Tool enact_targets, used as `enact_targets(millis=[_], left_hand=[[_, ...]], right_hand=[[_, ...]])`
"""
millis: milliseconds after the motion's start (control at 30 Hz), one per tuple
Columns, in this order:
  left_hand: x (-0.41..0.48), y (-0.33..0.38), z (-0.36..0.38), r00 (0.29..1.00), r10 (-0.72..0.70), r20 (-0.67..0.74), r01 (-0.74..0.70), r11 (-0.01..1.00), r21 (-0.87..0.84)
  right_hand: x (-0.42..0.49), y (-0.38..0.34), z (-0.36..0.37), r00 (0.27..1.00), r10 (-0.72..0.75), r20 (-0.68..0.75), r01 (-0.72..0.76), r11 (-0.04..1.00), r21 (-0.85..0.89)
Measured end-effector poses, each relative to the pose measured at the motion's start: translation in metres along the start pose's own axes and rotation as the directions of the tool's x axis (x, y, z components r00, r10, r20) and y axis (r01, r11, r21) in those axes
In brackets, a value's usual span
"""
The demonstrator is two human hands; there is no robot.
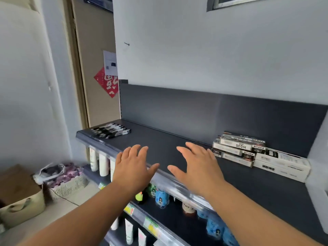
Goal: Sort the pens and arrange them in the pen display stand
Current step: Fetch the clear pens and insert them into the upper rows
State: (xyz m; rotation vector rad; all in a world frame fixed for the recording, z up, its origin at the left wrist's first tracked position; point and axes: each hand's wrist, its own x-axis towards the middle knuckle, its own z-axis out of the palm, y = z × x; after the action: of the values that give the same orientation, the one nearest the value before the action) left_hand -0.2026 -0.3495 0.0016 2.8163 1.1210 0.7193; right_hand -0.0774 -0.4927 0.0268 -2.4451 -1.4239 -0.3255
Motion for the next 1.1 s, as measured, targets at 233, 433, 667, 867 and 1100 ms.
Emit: enact_targets(millis=[233, 433, 667, 867, 1100], left_hand=[[0.034, -0.141, -0.013, 0.999, -0.036, 0.024, 0.035, 0.999, 0.024], [0.067, -0.218, -0.014, 0.998, -0.05, 0.025, 0.05, 0.999, -0.008], [0.125, -0.259, 0.007, 0.997, -0.074, 0.017, 0.075, 0.995, -0.06], [0.183, -0.271, 0.028, 0.991, -0.132, -0.003, 0.13, 0.981, -0.143], [0.238, -0.297, 0.045, 0.985, -0.173, 0.012, 0.172, 0.963, -0.208]], right_hand=[[0.077, -0.117, 0.059, 0.999, -0.019, 0.039, 0.014, 0.995, 0.102], [0.13, -0.171, 0.09, 0.999, -0.021, 0.05, 0.012, 0.985, 0.173], [0.197, -0.189, 0.127, 0.994, 0.01, 0.108, -0.043, 0.951, 0.306], [0.253, -0.177, 0.148, 0.987, -0.016, 0.158, -0.043, 0.931, 0.362], [0.308, -0.176, 0.167, 0.977, -0.041, 0.209, -0.041, 0.928, 0.372]])
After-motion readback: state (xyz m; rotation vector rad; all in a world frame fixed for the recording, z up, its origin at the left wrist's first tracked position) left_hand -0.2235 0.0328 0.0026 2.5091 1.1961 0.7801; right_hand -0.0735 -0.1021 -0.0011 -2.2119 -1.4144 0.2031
